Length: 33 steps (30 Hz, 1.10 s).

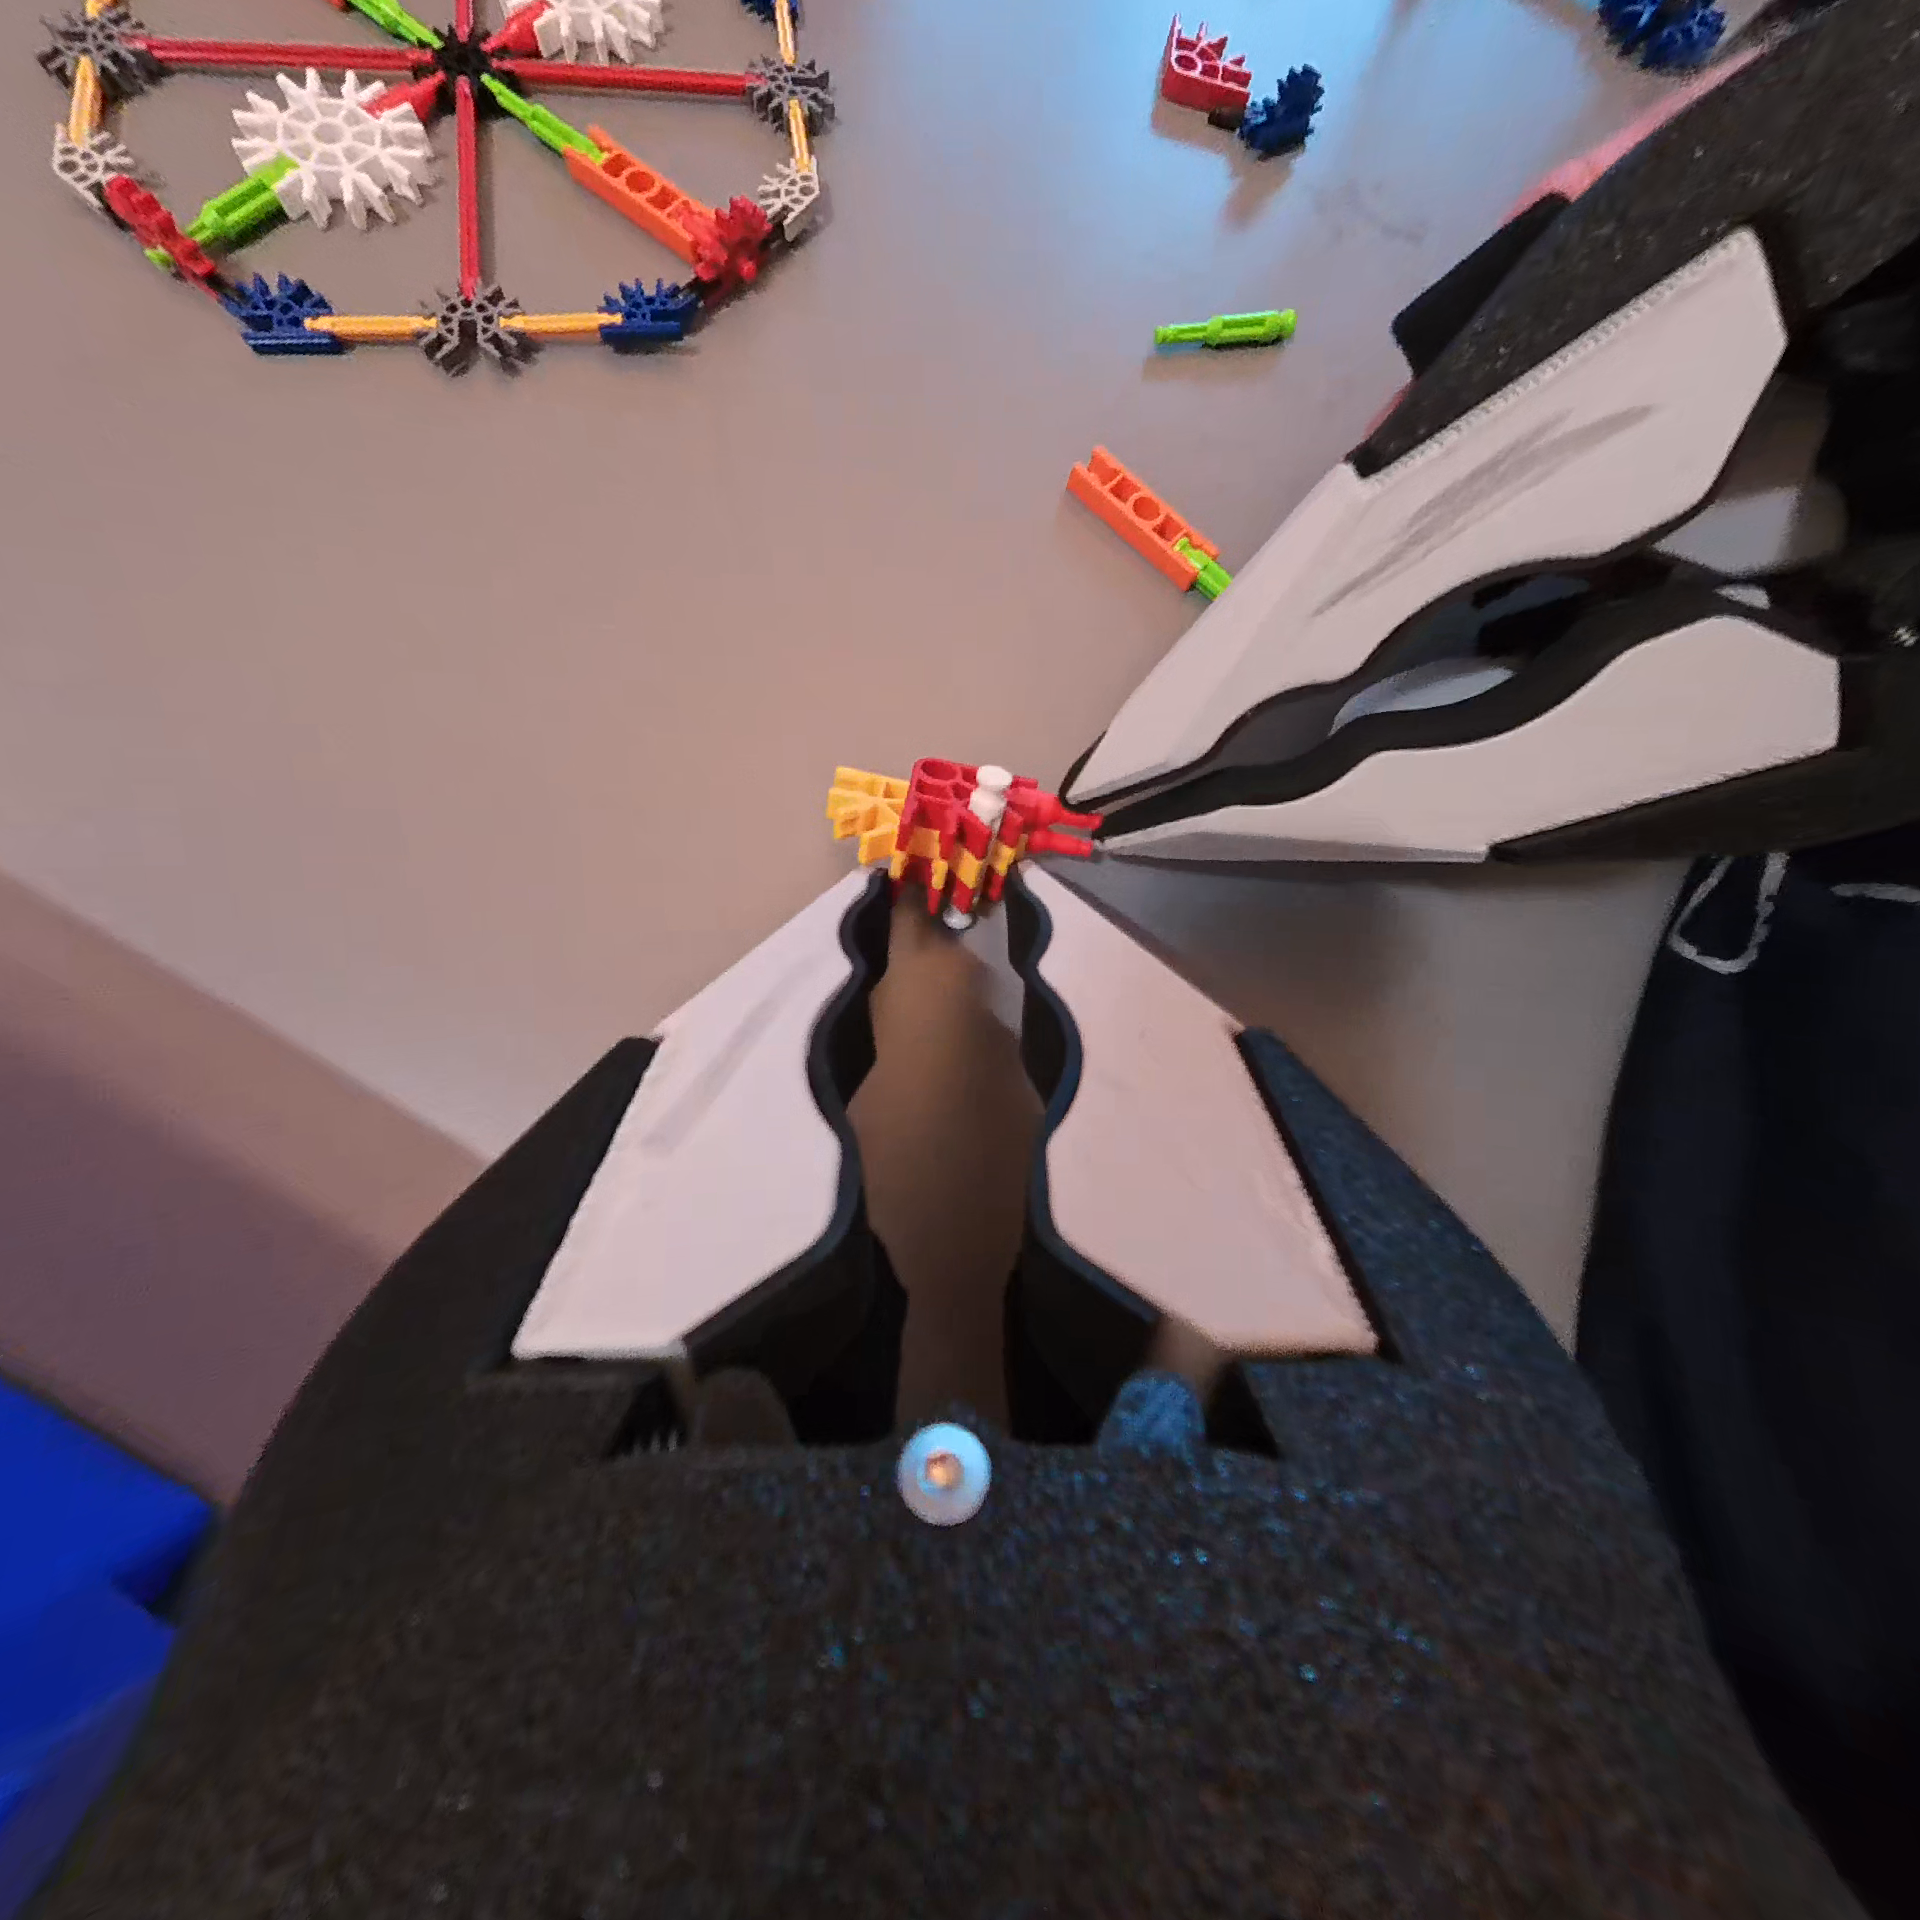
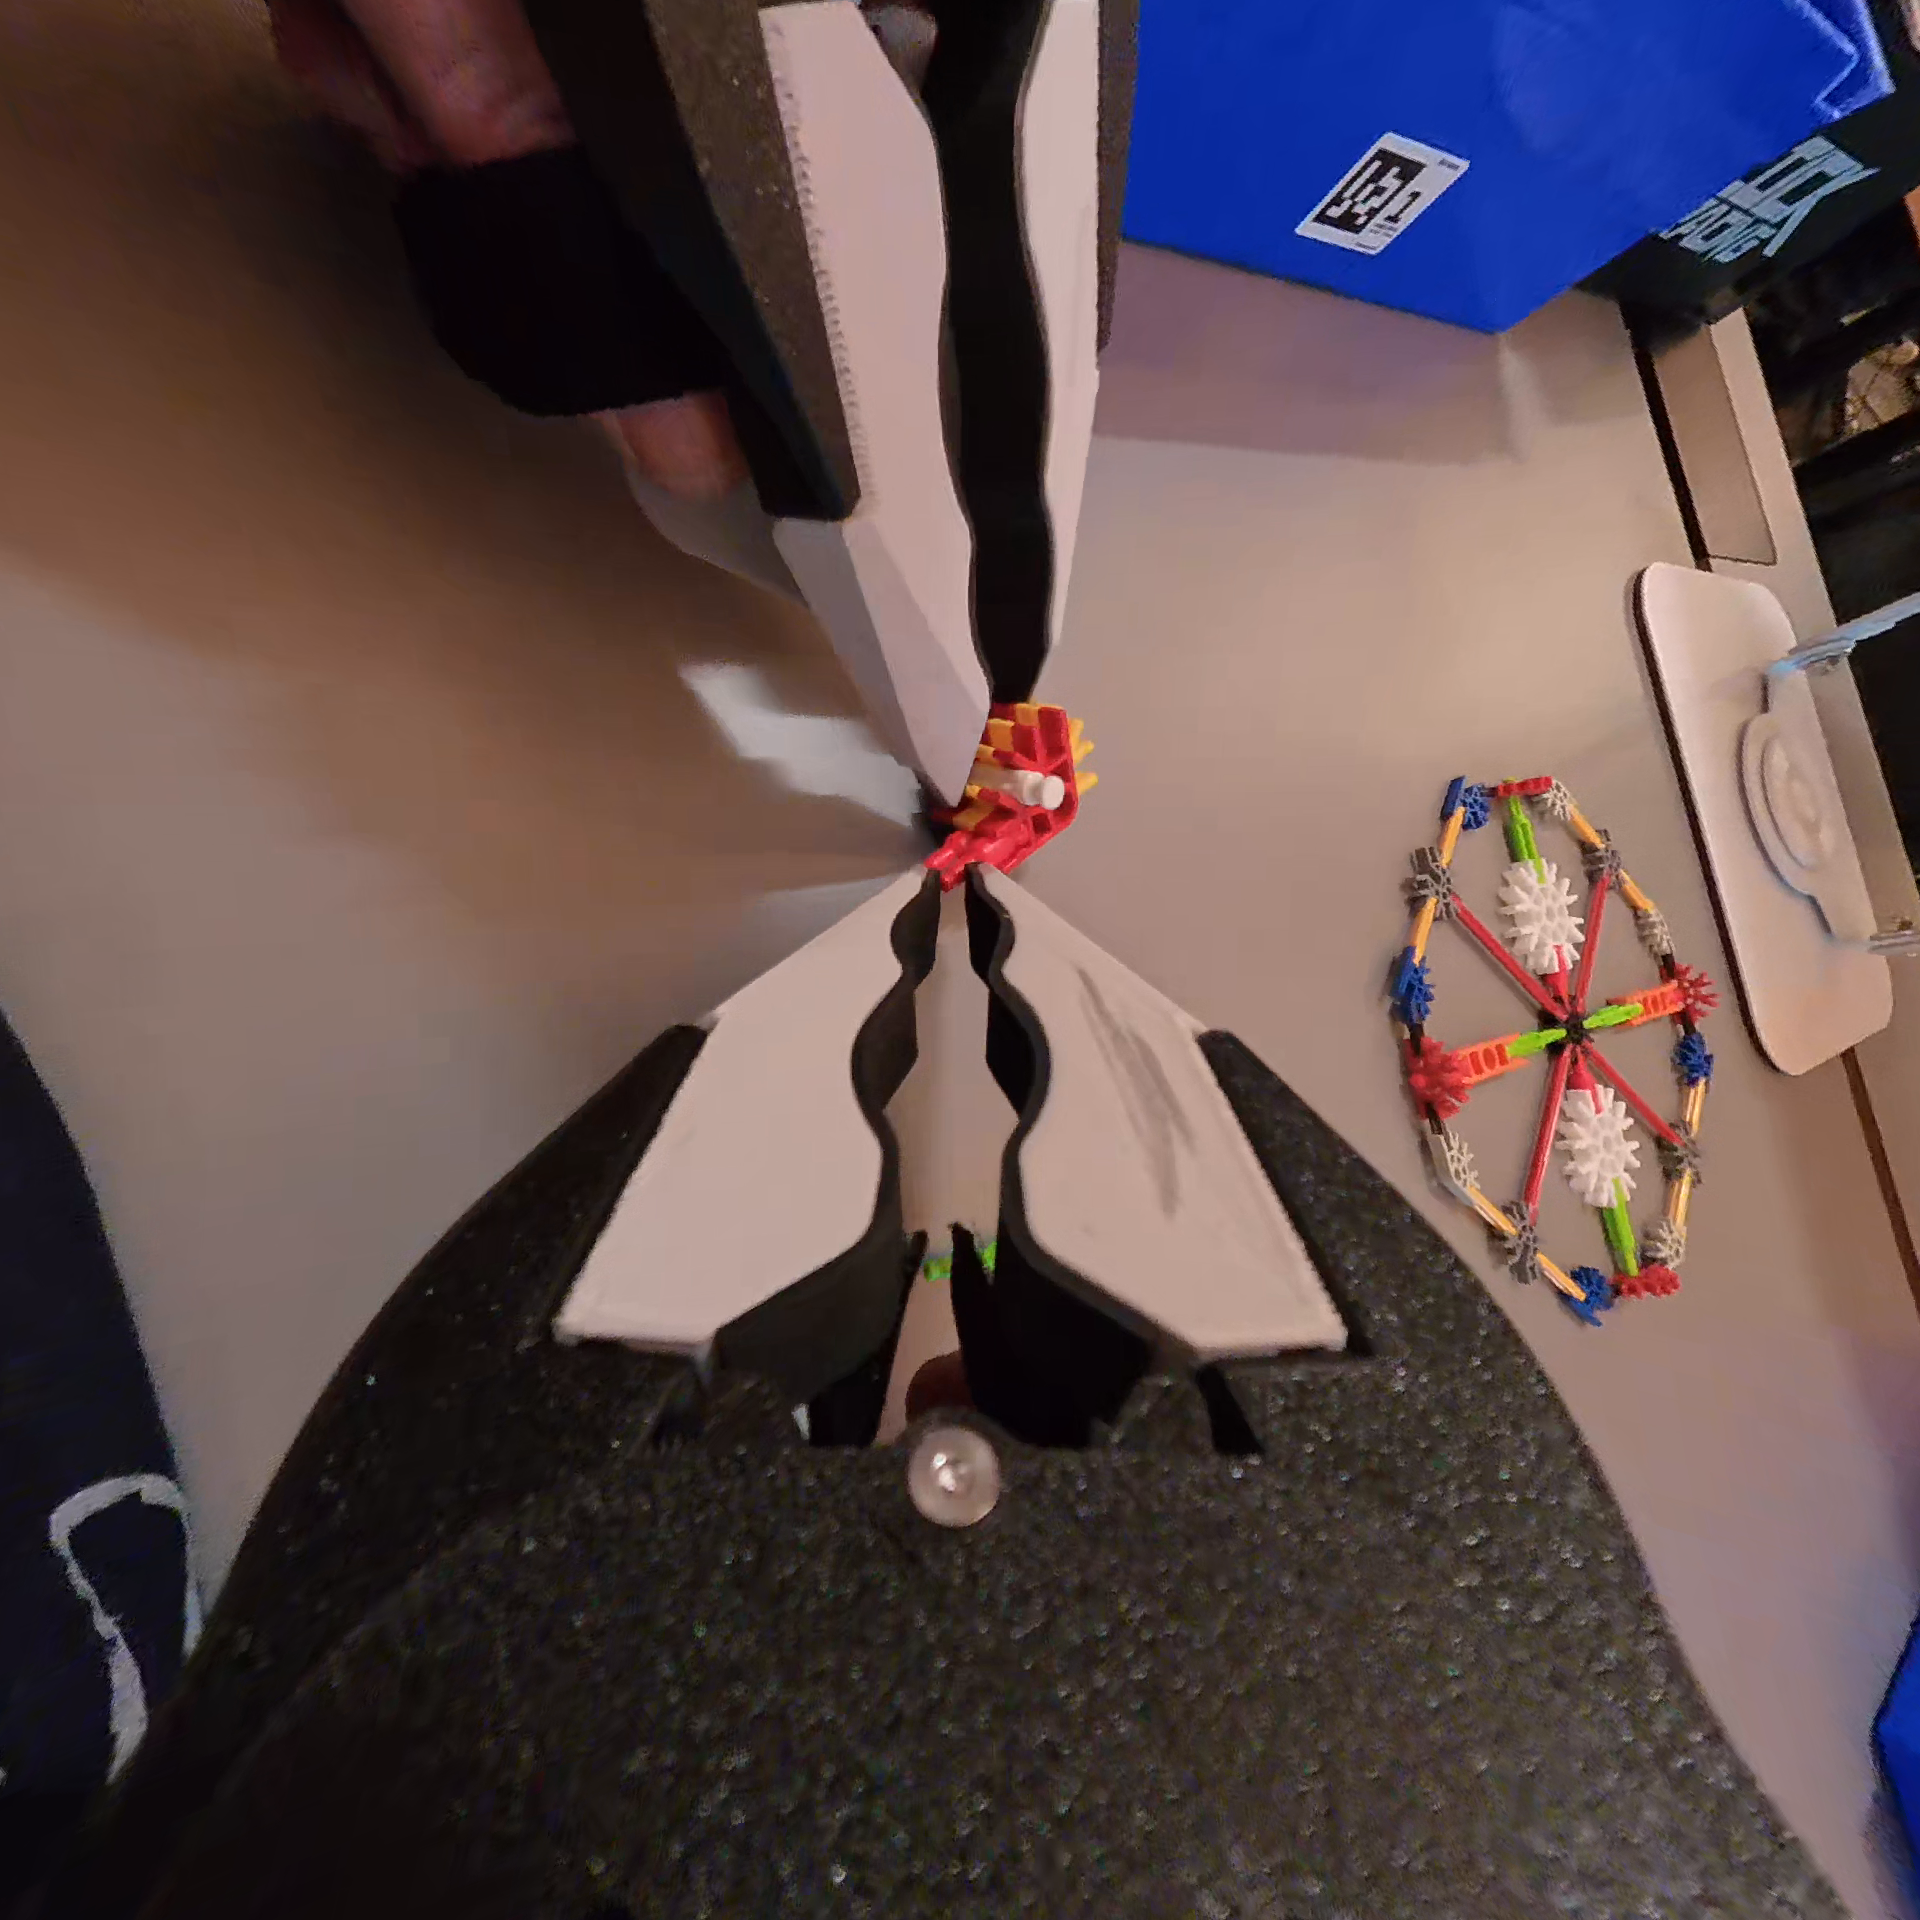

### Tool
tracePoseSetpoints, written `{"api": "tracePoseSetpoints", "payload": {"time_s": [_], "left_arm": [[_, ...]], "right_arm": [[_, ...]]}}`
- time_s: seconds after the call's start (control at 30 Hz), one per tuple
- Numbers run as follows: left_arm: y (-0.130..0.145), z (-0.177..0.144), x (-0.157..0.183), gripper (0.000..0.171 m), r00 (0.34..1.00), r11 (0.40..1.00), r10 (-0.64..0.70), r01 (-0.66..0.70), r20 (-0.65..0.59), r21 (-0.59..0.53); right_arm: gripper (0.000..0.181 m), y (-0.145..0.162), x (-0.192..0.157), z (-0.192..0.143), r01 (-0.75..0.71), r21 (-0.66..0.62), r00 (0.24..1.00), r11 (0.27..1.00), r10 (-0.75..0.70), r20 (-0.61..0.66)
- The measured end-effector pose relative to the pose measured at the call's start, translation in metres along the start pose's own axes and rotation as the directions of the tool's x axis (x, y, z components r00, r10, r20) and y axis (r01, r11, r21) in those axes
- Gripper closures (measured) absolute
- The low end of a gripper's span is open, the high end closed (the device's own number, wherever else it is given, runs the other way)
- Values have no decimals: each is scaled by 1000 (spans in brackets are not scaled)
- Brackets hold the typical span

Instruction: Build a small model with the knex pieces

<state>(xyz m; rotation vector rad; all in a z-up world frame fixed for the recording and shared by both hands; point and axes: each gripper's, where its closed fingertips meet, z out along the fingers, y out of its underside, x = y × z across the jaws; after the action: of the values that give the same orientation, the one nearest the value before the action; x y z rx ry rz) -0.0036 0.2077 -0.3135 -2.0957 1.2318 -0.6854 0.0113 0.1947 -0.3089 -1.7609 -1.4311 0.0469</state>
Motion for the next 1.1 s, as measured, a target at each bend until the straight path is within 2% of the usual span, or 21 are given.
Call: {"api": "tracePoseSetpoints", "payload": {"time_s": [0.2, 0.23, 0.43, 0.6, 0.67, 0.77, 0.87, 0.93, 1.0, 1.07, 1.1], "left_arm": [[-4, -9, -5, 155, 990, 993, 114, -116, 78, 15], [-2, -9, -4, 145, 983, 987, 159, -159, 89, -1], [3, -1, -6, 124, 912, 921, 385, -370, 143, -122], [-9, 0, -7, 123, 850, 854, 515, -498, 110, -153], [0, 5, -6, 122, 856, 841, 516, -499, 31, -210], [-3, 10, -7, 135, 860, 846, 510, -497, 19, -195], [-3, 10, -7, 136, 870, 859, 490, -473, 49, -195], [-1, 7, -8, 136, 882, 873, 465, -443, 74, -203], [0, 5, -7, 136, 904, 900, 415, -391, 103, -194], [2, 3, -7, 137, 918, 920, 374, -349, 134, -178], [3, 2, -6, 137, 927, 933, 345, -321, 148, -165]], "right_arm": [[181, 5, -3, 1, 13, -14, 997, 1000, -12, 70], [181, 5, -4, 1, 13, -6, 997, 1000, -12, 71], [181, 0, -1, -4, -47, 27, 995, 999, 44, 93], [175, 4, 3, -3, -102, 7, 988, 995, 101, 113], [171, 4, 5, -2, -120, 4, 986, 993, 119, 117], [165, 7, 2, 4, -144, -35, 977, 989, 147, 155], [165, 8, 1, 7, -153, -48, 971, 987, 159, 180], [174, 6, -3, 7, -139, -41, 969, 989, 144, 203], [174, 5, -4, 7, -135, -43, 966, 990, 141, 215], [172, 3, -5, 7, -132, -40, 963, 990, 138, 232], [164, 3, -7, 6, -130, -46, 958, 990, 138, 250]]}}
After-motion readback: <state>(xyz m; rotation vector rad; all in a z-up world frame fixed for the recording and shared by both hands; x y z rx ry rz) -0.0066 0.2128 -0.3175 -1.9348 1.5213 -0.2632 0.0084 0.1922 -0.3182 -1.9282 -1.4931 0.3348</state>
